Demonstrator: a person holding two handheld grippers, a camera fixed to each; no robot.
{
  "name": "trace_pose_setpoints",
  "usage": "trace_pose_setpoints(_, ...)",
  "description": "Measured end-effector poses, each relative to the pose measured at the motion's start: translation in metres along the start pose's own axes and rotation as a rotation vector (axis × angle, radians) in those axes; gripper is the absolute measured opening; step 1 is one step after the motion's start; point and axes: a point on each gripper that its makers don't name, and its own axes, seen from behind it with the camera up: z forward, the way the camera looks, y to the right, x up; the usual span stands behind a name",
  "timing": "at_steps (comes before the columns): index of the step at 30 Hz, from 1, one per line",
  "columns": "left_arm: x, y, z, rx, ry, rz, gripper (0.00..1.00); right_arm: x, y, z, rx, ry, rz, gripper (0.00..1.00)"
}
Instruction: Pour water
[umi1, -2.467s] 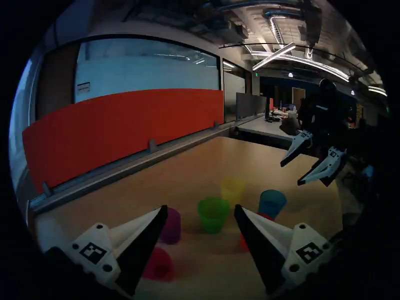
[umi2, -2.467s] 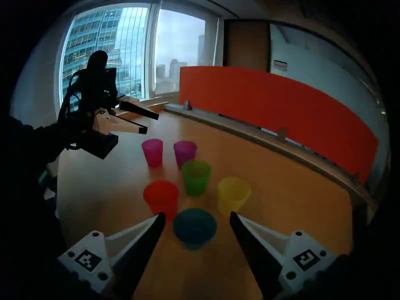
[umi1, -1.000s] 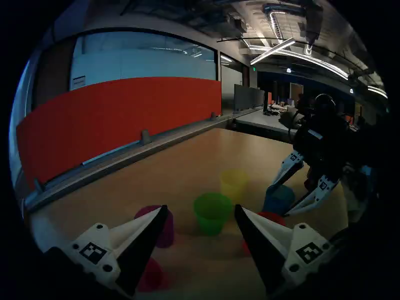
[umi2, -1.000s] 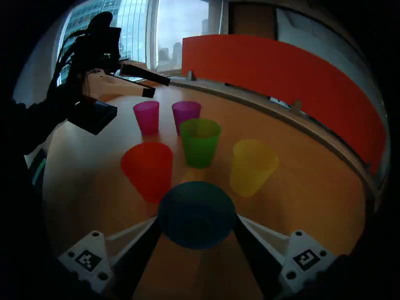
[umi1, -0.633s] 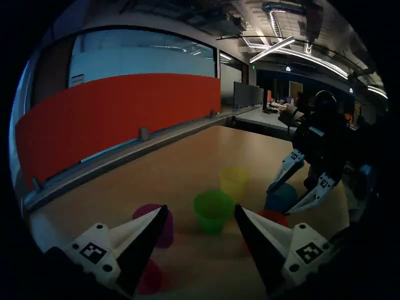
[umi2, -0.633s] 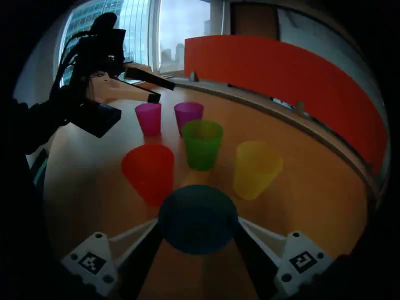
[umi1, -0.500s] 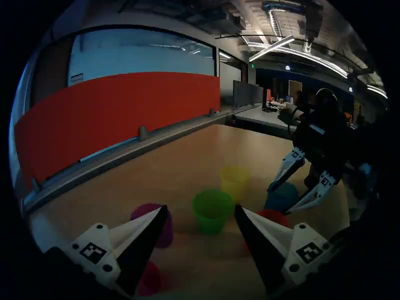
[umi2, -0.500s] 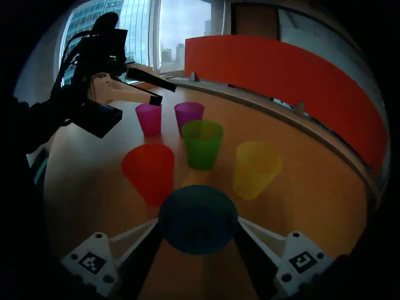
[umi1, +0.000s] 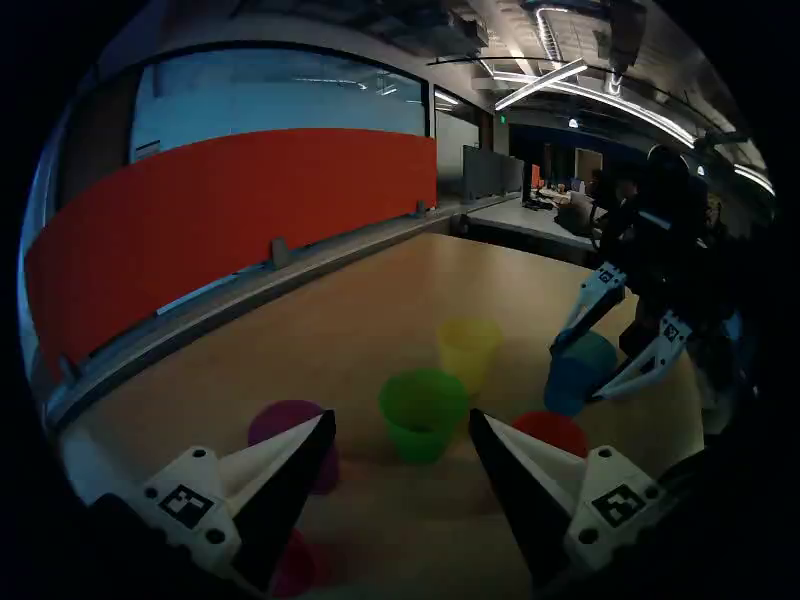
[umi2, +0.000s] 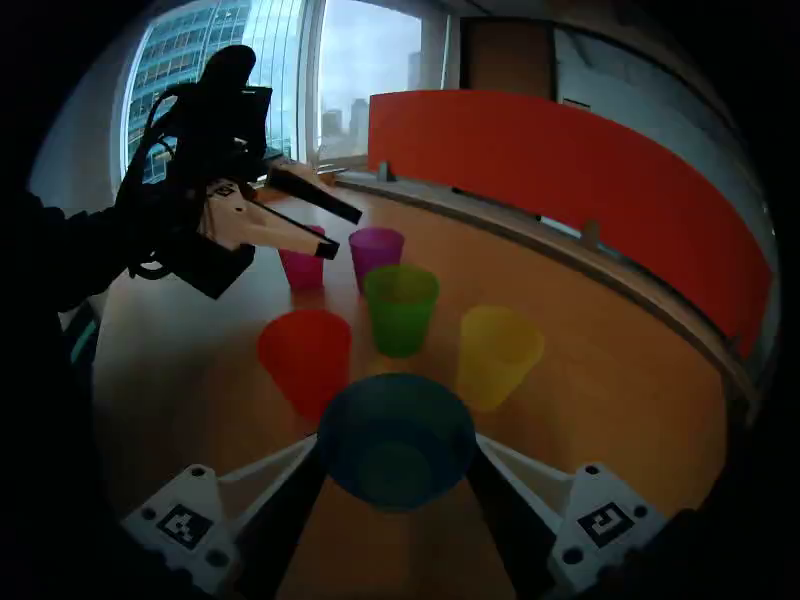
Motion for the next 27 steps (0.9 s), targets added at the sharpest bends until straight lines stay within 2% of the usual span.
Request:
trace_pose_setpoints(17, -0.019, 0.013, 0.021, -0.034, -0.083, -0.004, 0.99, 0.058, 0.011, -0.037, -0.047, 0.166, -0.01, 0.91)
trace_pose_setpoints(27, -0.025, 0.019, 0.031, -0.053, -0.125, 0.0, 0.99, 0.08, 0.016, -0.052, -0.066, 0.238, -0.009, 0.91)
